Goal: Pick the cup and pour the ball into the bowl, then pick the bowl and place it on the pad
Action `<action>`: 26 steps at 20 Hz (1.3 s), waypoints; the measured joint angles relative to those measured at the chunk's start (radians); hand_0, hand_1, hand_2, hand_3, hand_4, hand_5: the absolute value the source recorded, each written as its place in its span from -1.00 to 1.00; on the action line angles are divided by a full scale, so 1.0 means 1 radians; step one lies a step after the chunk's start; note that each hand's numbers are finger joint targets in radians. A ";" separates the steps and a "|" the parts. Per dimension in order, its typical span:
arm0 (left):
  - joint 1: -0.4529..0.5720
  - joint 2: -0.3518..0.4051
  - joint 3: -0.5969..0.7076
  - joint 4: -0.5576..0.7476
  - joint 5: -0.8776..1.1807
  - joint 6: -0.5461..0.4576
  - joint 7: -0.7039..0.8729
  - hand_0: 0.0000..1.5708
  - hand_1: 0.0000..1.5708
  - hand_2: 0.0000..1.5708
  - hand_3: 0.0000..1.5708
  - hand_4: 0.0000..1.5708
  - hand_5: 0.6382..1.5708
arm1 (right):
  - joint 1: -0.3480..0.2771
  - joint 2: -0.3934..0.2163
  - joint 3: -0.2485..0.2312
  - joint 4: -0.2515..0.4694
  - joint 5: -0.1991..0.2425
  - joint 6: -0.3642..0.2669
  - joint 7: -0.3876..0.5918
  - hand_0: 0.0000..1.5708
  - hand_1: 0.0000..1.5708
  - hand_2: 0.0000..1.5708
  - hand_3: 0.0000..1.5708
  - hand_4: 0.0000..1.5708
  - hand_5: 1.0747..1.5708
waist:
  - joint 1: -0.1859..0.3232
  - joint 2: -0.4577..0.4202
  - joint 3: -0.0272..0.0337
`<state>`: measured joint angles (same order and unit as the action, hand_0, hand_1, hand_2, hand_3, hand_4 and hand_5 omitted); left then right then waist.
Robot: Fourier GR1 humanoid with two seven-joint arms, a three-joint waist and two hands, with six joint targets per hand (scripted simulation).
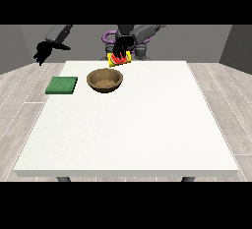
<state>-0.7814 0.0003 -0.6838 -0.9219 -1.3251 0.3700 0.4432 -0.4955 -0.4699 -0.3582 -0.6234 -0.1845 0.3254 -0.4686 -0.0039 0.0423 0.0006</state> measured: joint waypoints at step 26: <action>-0.129 0.008 0.029 -0.097 -0.195 -0.320 -0.135 -0.81 -0.81 1.00 1.00 0.28 0.94 | 0.005 0.000 -0.011 0.059 -0.026 0.012 0.013 -1.00 -1.00 -1.00 -1.00 -0.45 0.94 | 0.052 -0.004 -0.0014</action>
<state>-0.9102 0.0085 -0.6547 -1.0184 -1.5200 0.0502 0.3086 -0.4900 -0.4699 -0.3689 -0.5645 -0.2101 0.3374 -0.4561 0.0478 0.0385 -0.0008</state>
